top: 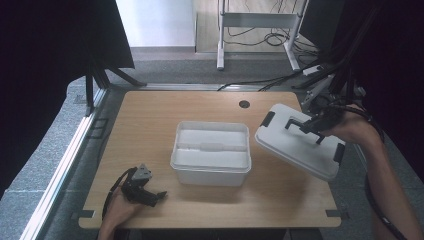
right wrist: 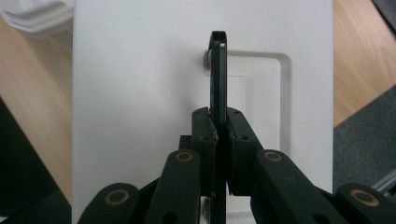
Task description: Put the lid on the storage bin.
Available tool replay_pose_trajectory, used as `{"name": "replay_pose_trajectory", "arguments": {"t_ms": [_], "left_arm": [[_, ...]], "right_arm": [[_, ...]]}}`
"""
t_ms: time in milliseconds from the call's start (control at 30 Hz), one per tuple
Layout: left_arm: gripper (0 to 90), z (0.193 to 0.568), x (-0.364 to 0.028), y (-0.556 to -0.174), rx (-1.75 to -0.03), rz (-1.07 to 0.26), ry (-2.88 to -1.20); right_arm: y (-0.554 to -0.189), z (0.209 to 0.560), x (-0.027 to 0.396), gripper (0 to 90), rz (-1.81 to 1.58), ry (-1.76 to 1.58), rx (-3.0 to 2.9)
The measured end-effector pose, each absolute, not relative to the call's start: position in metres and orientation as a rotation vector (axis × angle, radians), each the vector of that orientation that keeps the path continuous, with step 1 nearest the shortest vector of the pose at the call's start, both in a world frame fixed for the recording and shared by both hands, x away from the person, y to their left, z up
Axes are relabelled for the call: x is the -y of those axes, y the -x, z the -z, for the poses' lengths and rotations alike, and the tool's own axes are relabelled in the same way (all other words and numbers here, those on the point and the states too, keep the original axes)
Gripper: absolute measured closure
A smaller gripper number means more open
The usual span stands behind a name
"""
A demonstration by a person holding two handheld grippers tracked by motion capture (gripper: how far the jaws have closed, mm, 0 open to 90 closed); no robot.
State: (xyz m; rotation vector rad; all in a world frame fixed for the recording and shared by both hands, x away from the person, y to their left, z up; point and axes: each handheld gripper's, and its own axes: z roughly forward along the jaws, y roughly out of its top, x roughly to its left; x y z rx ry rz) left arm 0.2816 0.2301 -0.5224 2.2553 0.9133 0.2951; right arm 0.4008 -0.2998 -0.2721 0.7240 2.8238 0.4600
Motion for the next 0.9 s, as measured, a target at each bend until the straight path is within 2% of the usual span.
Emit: {"name": "replay_pose_trajectory", "arguments": {"t_ms": [400,900], "left_arm": [[0.0,0.522,-0.23,-0.282,-0.909,-0.294,-2.26],[0.0,0.522,-0.23,-0.282,-0.91,-0.296,-2.256]], "right_arm": [[-0.403,0.254,0.227,84.2,-0.511,-0.507,-2.895],[-0.41,0.274,0.1,84.3,-0.489,-0.207,-3.0]]}}
